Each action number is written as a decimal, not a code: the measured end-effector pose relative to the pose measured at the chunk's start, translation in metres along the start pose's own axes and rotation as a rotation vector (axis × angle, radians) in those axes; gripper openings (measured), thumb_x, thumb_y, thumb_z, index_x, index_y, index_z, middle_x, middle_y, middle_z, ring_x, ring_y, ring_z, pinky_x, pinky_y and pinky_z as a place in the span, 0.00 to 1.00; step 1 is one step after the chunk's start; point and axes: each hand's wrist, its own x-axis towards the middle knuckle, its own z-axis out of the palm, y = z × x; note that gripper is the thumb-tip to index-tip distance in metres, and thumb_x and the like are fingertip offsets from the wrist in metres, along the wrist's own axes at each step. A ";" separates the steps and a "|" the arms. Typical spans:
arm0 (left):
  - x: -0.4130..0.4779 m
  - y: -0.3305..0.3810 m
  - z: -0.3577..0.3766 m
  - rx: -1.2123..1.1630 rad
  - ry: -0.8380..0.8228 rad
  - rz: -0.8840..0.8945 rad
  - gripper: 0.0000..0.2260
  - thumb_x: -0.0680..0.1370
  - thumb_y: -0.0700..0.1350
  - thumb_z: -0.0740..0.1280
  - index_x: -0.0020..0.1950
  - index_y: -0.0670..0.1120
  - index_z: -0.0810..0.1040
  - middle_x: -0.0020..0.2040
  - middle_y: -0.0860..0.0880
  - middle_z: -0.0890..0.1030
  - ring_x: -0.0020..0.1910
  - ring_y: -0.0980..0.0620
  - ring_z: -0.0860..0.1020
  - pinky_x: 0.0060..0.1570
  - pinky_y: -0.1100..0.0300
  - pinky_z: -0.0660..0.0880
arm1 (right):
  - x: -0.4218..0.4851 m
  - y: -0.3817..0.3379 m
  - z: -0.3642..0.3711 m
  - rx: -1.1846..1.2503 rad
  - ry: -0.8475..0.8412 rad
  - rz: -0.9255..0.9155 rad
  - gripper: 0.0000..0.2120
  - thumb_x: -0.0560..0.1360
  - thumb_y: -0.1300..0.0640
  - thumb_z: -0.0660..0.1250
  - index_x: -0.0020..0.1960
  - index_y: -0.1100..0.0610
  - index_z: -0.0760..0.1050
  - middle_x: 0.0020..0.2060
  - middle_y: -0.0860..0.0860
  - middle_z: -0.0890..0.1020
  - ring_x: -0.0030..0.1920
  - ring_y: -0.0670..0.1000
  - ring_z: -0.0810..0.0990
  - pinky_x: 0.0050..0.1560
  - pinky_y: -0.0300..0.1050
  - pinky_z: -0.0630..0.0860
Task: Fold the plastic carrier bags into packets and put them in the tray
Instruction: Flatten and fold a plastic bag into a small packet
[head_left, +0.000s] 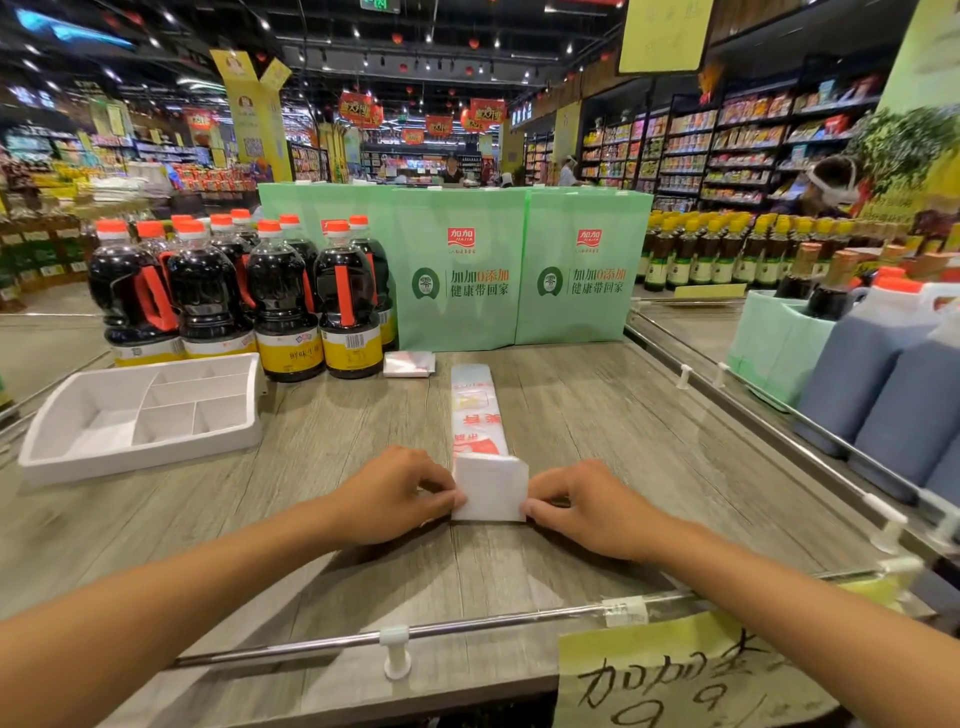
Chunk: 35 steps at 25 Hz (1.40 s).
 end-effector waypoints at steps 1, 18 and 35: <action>0.002 0.002 0.000 -0.043 0.010 -0.017 0.08 0.81 0.50 0.69 0.54 0.49 0.86 0.47 0.57 0.84 0.46 0.59 0.81 0.48 0.68 0.76 | 0.002 0.000 -0.001 0.038 0.018 0.051 0.15 0.81 0.51 0.67 0.37 0.55 0.81 0.32 0.47 0.80 0.32 0.46 0.74 0.36 0.38 0.68; 0.007 0.005 0.023 -0.117 0.176 -0.171 0.19 0.80 0.56 0.70 0.70 0.54 0.78 0.51 0.58 0.82 0.52 0.62 0.77 0.55 0.69 0.70 | 0.022 0.007 0.009 -0.005 0.081 0.231 0.07 0.77 0.52 0.70 0.40 0.50 0.81 0.42 0.45 0.80 0.51 0.43 0.73 0.50 0.39 0.68; 0.007 -0.010 0.028 0.184 -0.180 -0.155 0.33 0.80 0.69 0.58 0.81 0.57 0.58 0.82 0.58 0.57 0.81 0.59 0.52 0.80 0.44 0.43 | 0.019 0.024 0.010 -0.353 -0.229 0.036 0.26 0.86 0.44 0.51 0.82 0.43 0.53 0.81 0.38 0.52 0.81 0.43 0.44 0.81 0.51 0.48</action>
